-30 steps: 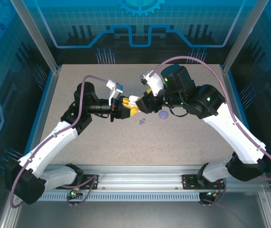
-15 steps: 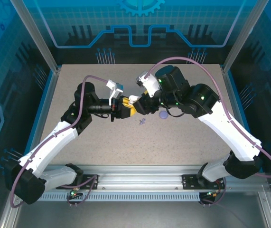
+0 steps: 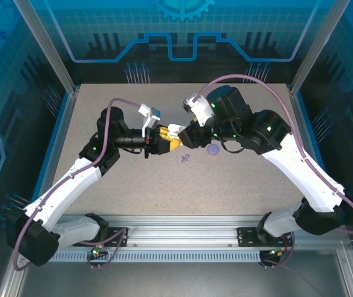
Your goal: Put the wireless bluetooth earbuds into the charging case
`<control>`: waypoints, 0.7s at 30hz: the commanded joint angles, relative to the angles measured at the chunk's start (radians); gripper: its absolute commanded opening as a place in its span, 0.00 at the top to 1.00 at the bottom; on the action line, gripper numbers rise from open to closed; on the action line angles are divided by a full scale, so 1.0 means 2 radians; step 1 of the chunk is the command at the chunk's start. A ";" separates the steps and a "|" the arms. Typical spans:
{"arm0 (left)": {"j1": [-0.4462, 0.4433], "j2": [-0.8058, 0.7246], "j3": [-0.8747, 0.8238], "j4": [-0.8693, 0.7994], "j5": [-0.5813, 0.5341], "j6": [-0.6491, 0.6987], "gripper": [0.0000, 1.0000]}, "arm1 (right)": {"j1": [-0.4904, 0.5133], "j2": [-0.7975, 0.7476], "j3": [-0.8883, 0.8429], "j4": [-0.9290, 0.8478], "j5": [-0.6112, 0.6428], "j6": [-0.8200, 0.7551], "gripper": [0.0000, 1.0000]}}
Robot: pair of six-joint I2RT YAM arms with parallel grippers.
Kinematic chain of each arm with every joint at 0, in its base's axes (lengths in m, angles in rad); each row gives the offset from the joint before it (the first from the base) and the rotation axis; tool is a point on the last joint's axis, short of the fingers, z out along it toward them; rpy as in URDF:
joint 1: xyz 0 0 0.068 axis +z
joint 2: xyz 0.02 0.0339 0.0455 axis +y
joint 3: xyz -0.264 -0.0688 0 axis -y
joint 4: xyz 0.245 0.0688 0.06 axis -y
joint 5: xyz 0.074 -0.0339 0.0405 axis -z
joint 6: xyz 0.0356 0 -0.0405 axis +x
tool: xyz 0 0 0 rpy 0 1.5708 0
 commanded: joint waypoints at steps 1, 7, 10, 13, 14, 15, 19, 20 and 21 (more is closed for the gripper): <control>-0.003 -0.002 0.013 0.019 0.002 0.003 0.89 | -0.007 -0.013 -0.008 -0.009 0.000 0.000 0.43; -0.004 -0.002 0.012 0.025 0.007 0.000 0.89 | -0.010 -0.014 -0.012 -0.011 -0.011 -0.004 0.42; -0.004 -0.001 0.012 0.025 0.010 -0.001 0.89 | -0.010 -0.012 -0.014 -0.010 -0.026 -0.007 0.43; -0.004 -0.001 0.012 0.026 0.009 -0.002 0.89 | -0.009 -0.011 -0.015 -0.007 -0.045 -0.009 0.44; -0.004 -0.001 0.012 0.026 0.009 -0.003 0.89 | -0.009 -0.011 -0.015 -0.007 -0.049 -0.010 0.44; -0.004 0.000 0.012 0.026 0.008 -0.004 0.89 | -0.009 -0.012 -0.015 -0.005 -0.050 -0.010 0.44; -0.004 0.002 0.011 0.027 0.008 -0.005 0.89 | -0.010 -0.019 -0.016 0.003 -0.060 -0.008 0.43; -0.004 0.003 0.011 0.027 0.008 -0.005 0.89 | -0.010 -0.020 -0.016 0.005 -0.062 -0.008 0.42; -0.004 0.003 0.011 0.027 0.008 -0.004 0.89 | -0.011 -0.021 -0.015 0.005 -0.063 -0.007 0.41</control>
